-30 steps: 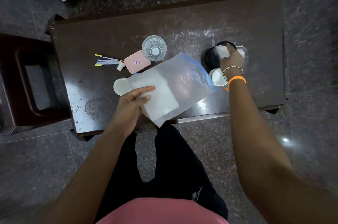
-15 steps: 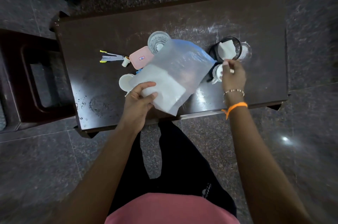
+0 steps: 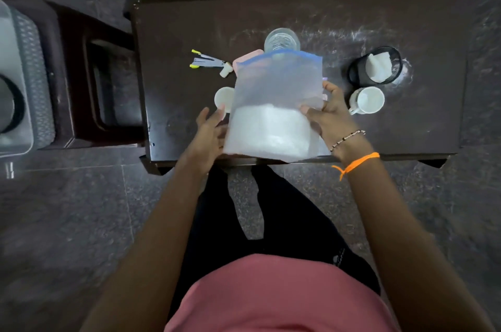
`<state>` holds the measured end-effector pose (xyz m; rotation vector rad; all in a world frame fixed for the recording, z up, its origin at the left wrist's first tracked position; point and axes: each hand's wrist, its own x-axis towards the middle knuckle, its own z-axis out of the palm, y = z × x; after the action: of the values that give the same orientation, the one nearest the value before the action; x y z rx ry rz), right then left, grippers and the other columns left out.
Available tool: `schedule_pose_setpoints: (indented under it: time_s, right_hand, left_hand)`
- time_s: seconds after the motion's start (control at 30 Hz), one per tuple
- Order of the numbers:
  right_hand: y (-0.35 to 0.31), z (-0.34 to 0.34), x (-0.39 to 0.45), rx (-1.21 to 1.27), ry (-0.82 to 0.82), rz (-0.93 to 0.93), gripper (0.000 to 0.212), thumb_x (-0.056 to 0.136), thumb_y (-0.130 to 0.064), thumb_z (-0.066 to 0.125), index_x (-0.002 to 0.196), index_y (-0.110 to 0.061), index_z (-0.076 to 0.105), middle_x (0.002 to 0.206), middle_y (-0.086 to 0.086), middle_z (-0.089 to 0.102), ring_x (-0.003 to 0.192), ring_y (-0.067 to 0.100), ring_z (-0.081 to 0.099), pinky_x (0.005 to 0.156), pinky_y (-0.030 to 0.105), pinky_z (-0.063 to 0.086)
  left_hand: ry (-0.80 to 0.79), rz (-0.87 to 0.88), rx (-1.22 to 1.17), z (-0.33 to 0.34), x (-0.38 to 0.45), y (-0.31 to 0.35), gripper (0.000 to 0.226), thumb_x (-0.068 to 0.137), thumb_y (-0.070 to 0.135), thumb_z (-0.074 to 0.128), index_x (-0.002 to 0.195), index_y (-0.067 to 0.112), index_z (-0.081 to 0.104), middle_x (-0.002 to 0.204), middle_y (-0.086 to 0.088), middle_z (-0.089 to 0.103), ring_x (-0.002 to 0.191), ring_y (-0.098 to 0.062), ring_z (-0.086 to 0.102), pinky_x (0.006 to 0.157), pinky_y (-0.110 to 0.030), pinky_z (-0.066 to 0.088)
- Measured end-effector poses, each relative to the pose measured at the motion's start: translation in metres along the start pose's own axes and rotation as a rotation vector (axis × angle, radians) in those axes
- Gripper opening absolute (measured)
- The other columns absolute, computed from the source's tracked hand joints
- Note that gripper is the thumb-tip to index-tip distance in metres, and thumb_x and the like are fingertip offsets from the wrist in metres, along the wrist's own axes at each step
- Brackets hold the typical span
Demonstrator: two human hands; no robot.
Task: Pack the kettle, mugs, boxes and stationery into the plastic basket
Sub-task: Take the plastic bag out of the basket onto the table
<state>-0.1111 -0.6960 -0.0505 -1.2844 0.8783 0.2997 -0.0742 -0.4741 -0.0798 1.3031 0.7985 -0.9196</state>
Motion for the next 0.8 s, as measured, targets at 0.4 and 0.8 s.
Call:
schedule_pose_setpoints:
  time_s: [0.4,0.8]
  right_hand:
    - [-0.008,0.043,-0.001,-0.532,-0.260,-0.233,0.057,0.071,0.012,0.067,0.124,-0.007,0.057,0.105,-0.003,0.058,0.068,-0.015,0.052,0.068,-0.001,0.041]
    - [-0.016,0.143,0.010,-0.551,-0.247,-0.203,0.032,0.079,-0.013,0.071,0.056,-0.021,0.049,0.057,-0.014,0.051,0.046,-0.007,0.044,0.049,0.008,0.035]
  left_hand:
    - [-0.023,0.449,0.128,-0.041,-0.035,0.017,0.023,0.093,0.003,0.049,0.107,0.019,0.058,0.095,0.002,0.063,0.082,-0.008,0.058,0.074,-0.025,0.049]
    - [0.215,0.385,0.091,-0.130,-0.040,0.021,0.009,0.091,0.020,0.058,0.090,0.020,0.067,0.087,0.015,0.068,0.088,-0.011,0.063,0.074,-0.020,0.051]
